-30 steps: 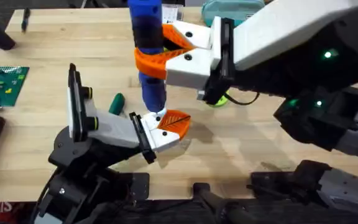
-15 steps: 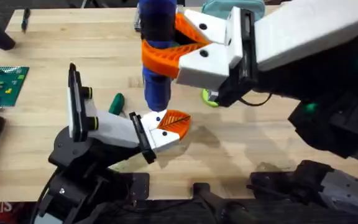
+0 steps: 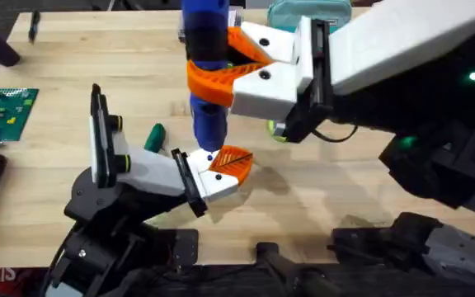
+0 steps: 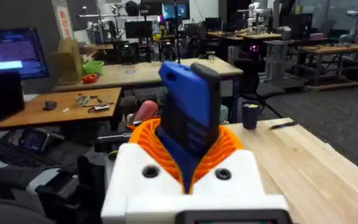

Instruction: Pick up the gripper from the table and insert it into the empty holder that is missing its gripper. Then pick up a screw, insert it into the mounting hole, and use the screwdriver to tighten it. Finally, clean up the table by picking up the vegetable and placing it into the bucket.

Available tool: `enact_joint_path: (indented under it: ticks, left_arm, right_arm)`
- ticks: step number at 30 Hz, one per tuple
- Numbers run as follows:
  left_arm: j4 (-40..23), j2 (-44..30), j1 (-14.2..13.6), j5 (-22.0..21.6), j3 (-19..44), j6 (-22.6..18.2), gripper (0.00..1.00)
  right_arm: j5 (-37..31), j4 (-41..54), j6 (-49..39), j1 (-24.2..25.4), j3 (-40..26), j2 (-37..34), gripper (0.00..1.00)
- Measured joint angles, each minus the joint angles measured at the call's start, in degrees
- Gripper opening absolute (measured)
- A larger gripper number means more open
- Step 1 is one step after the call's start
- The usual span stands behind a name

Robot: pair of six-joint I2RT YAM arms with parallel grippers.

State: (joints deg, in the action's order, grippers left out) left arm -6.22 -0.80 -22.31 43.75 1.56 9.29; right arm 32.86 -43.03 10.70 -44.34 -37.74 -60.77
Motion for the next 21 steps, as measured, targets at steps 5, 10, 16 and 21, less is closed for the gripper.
enact_joint_path:
  ticks: [5,10,16,21]
  left_arm:
    - [0.0,0.0,0.0,0.0,0.0,-0.01,0.011]
    - [0.0,0.0,0.0,0.0,0.0,0.01,0.011]
    - [0.0,0.0,0.0,0.0,0.0,0.01,0.011]
    - [0.0,0.0,0.0,0.0,0.0,0.01,0.011]
  right_arm:
    - [-0.02,-0.07,0.0,0.0,0.0,-0.71,0.043]
    - [0.0,-0.69,0.0,0.0,0.0,-1.0,0.043]
    - [0.0,-1.27,0.0,0.0,0.0,-1.0,0.043]
    - [0.0,-1.29,0.0,-0.49,0.0,-1.0,0.043]
